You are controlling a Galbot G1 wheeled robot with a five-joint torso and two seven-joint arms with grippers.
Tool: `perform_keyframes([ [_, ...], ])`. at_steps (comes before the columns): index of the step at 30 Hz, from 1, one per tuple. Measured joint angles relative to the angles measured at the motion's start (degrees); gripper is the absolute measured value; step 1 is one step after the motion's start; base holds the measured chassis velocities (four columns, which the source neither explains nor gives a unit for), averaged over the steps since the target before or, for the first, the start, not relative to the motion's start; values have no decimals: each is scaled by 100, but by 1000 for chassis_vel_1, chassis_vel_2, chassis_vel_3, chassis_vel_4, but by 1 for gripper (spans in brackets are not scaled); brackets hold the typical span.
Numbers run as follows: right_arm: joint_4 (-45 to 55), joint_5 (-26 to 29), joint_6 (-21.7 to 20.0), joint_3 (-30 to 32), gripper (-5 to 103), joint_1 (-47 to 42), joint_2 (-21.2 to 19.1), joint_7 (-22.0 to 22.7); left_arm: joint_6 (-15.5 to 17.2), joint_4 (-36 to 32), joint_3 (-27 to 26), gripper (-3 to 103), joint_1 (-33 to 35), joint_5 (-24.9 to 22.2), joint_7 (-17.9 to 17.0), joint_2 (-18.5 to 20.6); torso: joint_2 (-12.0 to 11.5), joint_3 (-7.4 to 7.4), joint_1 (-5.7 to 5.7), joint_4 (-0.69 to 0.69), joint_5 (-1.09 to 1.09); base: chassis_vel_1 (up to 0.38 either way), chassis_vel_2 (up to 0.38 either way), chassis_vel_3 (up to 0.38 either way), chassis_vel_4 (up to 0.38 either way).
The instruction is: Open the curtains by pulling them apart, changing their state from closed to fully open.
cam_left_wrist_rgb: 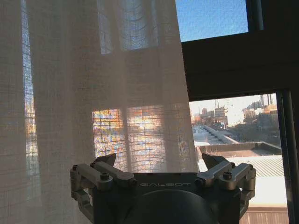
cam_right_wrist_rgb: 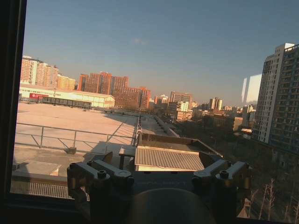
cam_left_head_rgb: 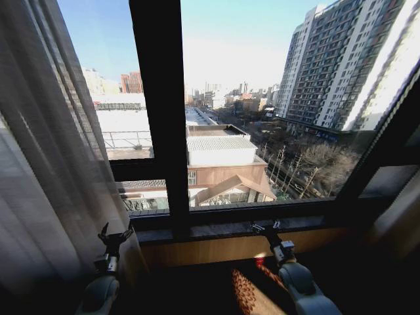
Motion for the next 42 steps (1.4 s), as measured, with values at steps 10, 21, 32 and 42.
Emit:
perform_keyframes([
  [10,0,0,0,0,100,0,0,0,176,682,392,100,-900,-473,321,280,0,0,-2,-2,1,0,0,0,0],
  [21,0,0,0,0,100,0,0,0,151,740,487,100,-925,-335,376,119,1,-1,-3,-1,2,0,0,0,0],
  [32,0,0,0,0,100,0,0,0,80,932,471,100,-1023,-366,401,170,1,-1,-4,-1,2,-45,22,40,-15],
  [42,0,0,0,0,100,0,0,0,70,1438,653,100,-1566,-458,452,113,-1,0,2,-2,2,-76,48,77,-46],
])
